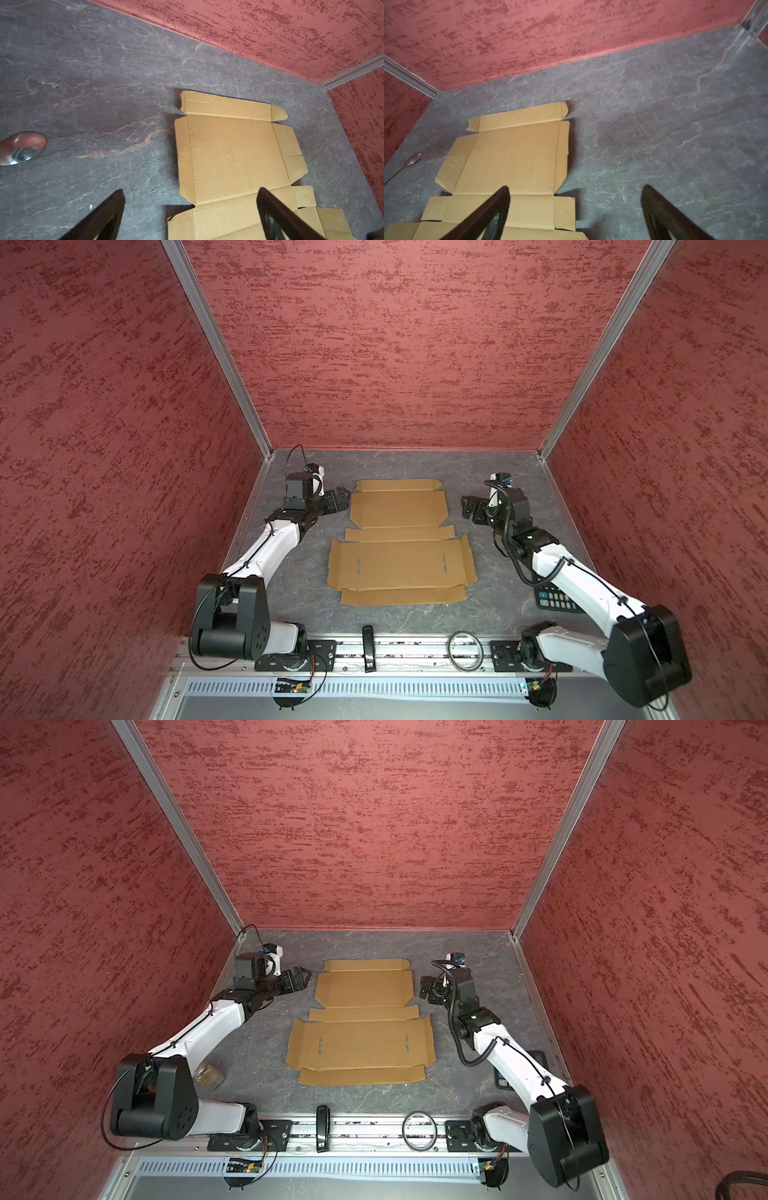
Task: Fold the paper box
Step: 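Move both grippers forward to the side edges of the cardboard blank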
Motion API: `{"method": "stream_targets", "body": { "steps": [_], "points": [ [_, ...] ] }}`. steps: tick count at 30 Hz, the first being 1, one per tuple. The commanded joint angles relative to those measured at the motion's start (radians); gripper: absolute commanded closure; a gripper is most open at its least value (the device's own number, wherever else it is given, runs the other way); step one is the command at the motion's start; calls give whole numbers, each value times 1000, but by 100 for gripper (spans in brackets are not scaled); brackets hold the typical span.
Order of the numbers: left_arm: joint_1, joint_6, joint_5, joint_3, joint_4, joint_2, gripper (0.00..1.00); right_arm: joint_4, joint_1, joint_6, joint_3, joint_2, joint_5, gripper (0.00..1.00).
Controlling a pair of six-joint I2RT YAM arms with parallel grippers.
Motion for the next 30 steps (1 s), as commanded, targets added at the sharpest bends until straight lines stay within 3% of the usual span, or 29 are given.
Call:
{"method": "stream_targets", "body": {
  "steps": [1,6,8,12,17,25,30],
  "points": [
    [-10,19,19,46,-89,50,1,-61,54,48,48,35,14,1],
    [-13,4,71,58,-105,108,0,-77,106,91,45,44,65,1],
    [-15,1,92,76,-121,138,0,-6,105,109,-7,21,29,1],
    [-23,1,126,116,-157,187,9,112,95,164,-102,-50,4,1],
    [-49,1,127,159,-194,242,16,-21,97,142,-31,-7,5,1],
    [-58,-16,95,194,-211,337,22,-42,108,138,3,39,-57,8],
    [-60,-27,101,232,-216,400,33,-26,112,135,16,59,-81,11]
  ]
}}
